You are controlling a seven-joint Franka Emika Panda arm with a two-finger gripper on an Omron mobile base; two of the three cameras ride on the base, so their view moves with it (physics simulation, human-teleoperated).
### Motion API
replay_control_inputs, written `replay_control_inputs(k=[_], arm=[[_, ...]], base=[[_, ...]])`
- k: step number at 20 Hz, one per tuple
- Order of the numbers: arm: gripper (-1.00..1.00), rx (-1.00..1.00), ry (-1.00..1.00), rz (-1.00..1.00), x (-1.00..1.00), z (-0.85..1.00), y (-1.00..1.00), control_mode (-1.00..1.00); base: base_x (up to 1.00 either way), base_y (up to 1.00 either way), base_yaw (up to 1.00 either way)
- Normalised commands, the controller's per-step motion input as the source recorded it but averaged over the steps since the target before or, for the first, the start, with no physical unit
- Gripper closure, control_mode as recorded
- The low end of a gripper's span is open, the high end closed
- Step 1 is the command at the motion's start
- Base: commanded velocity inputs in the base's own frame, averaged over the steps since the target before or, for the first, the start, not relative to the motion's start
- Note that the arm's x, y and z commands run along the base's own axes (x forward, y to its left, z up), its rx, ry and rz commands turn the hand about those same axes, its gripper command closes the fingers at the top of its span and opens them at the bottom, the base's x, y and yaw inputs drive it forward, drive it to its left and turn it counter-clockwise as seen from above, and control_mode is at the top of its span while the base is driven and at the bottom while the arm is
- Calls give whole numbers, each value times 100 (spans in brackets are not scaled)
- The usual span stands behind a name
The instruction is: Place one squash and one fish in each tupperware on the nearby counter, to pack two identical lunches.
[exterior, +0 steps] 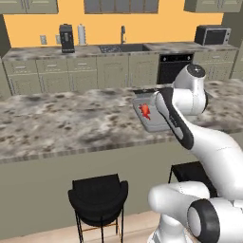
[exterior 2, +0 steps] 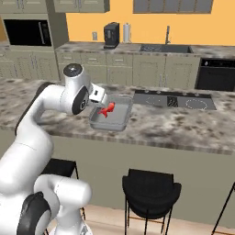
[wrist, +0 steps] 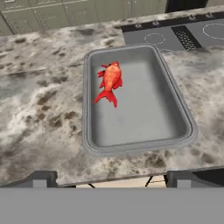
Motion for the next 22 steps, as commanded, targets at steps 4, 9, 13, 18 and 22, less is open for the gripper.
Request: replay_control_inputs(k=[4,9,13,18,22], arm=[[-100,-1,4,0,-100,13,0,-100],[-100,0,1,0,-20,0,0,100],[-100,0,0,0,0,0,0,100],[-100,0,0,0,0,0,0,100],[-100,0,0,0,0,0,0,100]], base=[[0,0,0],[-80,-37,-6],[-75,-100,-34],[-13,-79,-61],[0,-64,-69]])
